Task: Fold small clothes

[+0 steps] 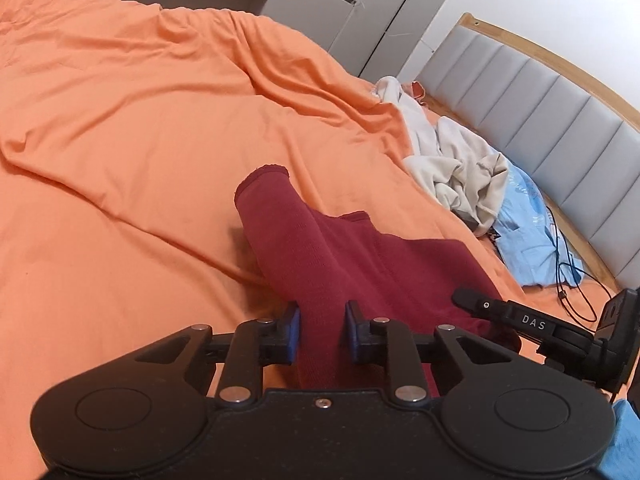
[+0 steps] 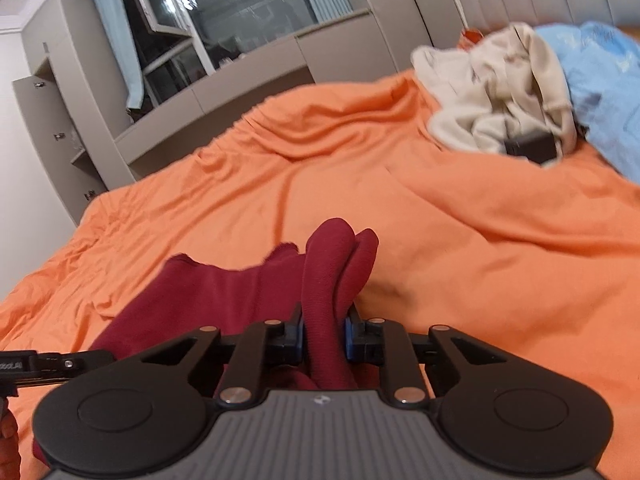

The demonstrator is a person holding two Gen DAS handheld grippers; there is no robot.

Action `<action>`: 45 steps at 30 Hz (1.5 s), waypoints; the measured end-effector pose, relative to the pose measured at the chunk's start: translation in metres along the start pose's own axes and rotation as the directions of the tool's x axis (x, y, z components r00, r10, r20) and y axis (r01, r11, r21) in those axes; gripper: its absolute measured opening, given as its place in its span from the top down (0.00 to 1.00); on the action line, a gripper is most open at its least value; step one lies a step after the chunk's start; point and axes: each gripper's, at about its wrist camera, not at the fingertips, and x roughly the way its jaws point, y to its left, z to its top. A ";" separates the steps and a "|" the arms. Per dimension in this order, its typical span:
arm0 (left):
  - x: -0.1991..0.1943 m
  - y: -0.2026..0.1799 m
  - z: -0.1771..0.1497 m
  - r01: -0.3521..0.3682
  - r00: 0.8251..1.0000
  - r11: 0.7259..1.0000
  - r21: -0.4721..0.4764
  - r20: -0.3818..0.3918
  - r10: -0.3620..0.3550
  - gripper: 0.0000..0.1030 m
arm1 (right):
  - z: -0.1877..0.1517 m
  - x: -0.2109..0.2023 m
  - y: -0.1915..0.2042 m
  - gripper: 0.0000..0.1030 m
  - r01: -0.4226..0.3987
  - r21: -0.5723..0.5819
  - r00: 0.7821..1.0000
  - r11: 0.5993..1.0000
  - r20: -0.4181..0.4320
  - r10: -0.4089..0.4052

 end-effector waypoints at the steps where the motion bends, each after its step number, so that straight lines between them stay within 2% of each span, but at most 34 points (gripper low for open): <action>1: -0.001 0.000 0.001 0.002 1.000 1.000 -0.004 0.002 -0.002 0.77 | 0.001 -0.003 0.004 0.81 -0.008 -0.008 1.000 1.000 0.016 0.009; 8: -0.022 0.004 0.010 0.018 0.999 1.000 -0.019 0.035 -0.017 0.77 | 0.011 -0.018 0.037 0.82 -0.078 -0.045 0.994 0.996 0.077 0.081; 13: -0.046 0.026 0.016 0.023 0.998 0.996 -0.091 0.064 -0.017 0.77 | 0.013 -0.010 0.072 0.82 -0.108 -0.097 0.990 0.989 0.081 0.116; 18: -0.071 0.050 0.030 0.001 0.996 0.993 -0.117 0.094 0.010 0.77 | 0.015 0.009 0.115 0.82 -0.150 -0.165 0.984 0.975 0.074 0.164; 22: -0.080 0.072 0.036 -0.065 0.992 0.989 -0.132 0.098 0.078 0.77 | 0.009 0.034 0.144 0.82 -0.177 -0.227 0.981 0.958 0.042 0.191; 25: -0.074 0.086 0.035 -0.118 0.988 0.982 -0.145 0.077 0.130 0.77 | -0.002 0.054 0.152 0.82 -0.170 -0.247 0.984 0.954 0.001 0.175; 29: -0.060 0.096 0.029 -0.168 0.983 0.975 -0.149 0.046 0.176 0.74 | -0.010 0.070 0.140 0.81 -0.091 -0.237 0.995 0.967 -0.053 0.080; 34: -0.050 0.094 0.026 -0.225 0.973 0.968 -0.109 0.029 0.229 0.69 | -0.015 0.088 0.109 0.78 -0.041 -0.122 0.987 0.992 -0.159 0.021; 38: -0.042 0.092 0.021 -0.276 0.961 0.959 -0.065 0.007 0.277 0.61 | -0.021 0.091 0.101 0.72 -0.030 -0.099 0.983 0.995 -0.181 0.012; 41: -0.039 0.094 0.016 -0.300 0.954 0.952 -0.065 -0.001 0.300 0.54 | -0.020 0.088 0.100 0.57 -0.021 -0.100 0.986 0.995 -0.168 0.004; 43: -0.043 0.096 0.014 -0.315 0.949 0.946 -0.083 0.005 0.316 0.38 | -0.018 0.086 0.101 0.50 -0.004 -0.110 0.989 0.994 -0.151 -0.013; 44: -0.046 0.095 0.014 -0.324 0.945 0.942 -0.087 0.010 0.326 0.27 | -0.018 0.083 0.101 0.44 0.008 -0.120 0.990 0.993 -0.140 -0.024; 45: -0.049 0.094 0.013 -0.331 0.942 0.939 -0.090 0.019 0.334 0.20 | -0.018 0.080 0.103 0.38 0.021 -0.129 0.991 0.991 -0.132 -0.038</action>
